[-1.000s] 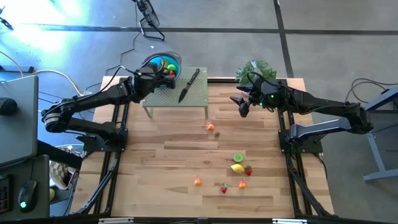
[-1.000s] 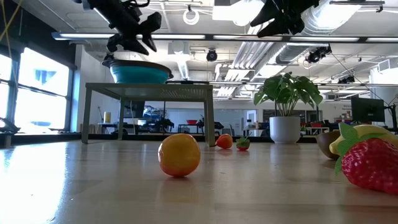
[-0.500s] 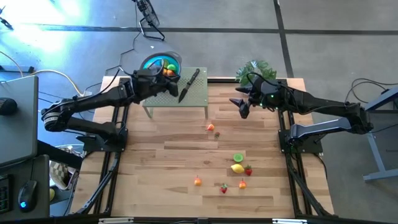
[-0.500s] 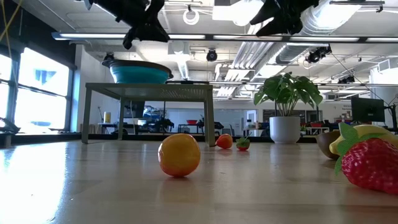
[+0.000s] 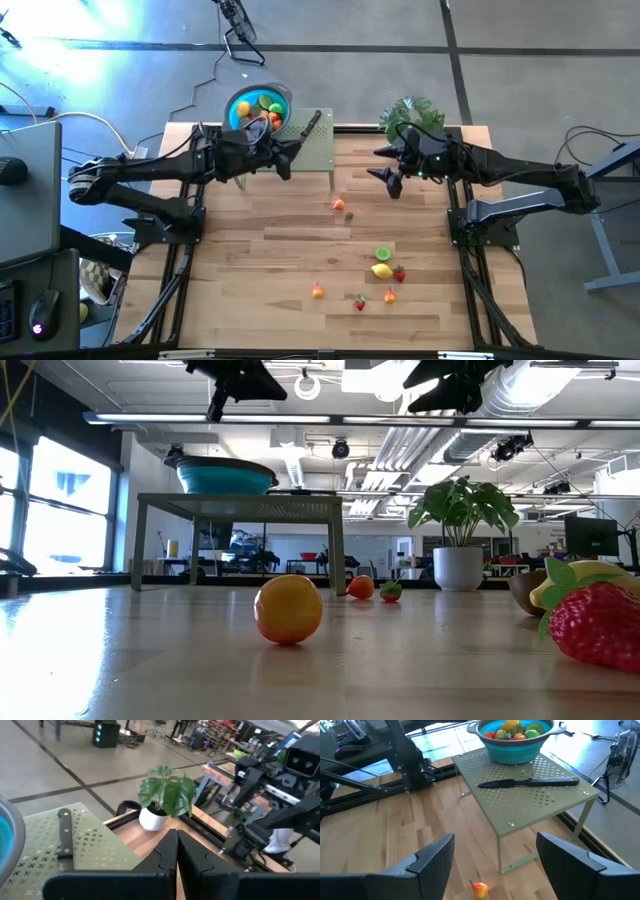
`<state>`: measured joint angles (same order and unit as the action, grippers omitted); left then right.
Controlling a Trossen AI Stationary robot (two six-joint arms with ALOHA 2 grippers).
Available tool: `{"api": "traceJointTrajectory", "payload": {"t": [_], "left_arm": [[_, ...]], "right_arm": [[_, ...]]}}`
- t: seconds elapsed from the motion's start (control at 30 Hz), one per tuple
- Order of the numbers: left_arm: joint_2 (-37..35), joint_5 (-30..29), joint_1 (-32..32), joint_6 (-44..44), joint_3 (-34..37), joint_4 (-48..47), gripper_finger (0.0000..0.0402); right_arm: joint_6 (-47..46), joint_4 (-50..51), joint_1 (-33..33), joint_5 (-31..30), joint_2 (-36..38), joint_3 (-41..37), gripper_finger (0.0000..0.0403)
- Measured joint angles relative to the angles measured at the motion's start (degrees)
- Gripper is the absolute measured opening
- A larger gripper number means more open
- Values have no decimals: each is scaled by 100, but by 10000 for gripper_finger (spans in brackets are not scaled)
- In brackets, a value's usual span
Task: Pick & Place Fruit
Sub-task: Put the lemon into the strainer bowl on the shelf
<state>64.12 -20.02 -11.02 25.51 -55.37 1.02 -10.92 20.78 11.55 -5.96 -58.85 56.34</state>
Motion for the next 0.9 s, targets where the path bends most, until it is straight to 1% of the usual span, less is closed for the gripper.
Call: {"api": "traceJointTrajectory", "payload": {"t": [0.17,0.53,0.9], "left_arm": [[0,-579,452,-14,0,-5,1],[0,-773,1315,-321,2,373,0],[0,-1791,2300,-281,4,496,0]], "right_arm": [[0,-4,-88,0,0,0,274],[18,-152,-144,31,0,0,274],[139,-154,-144,24,0,0,274]]}}
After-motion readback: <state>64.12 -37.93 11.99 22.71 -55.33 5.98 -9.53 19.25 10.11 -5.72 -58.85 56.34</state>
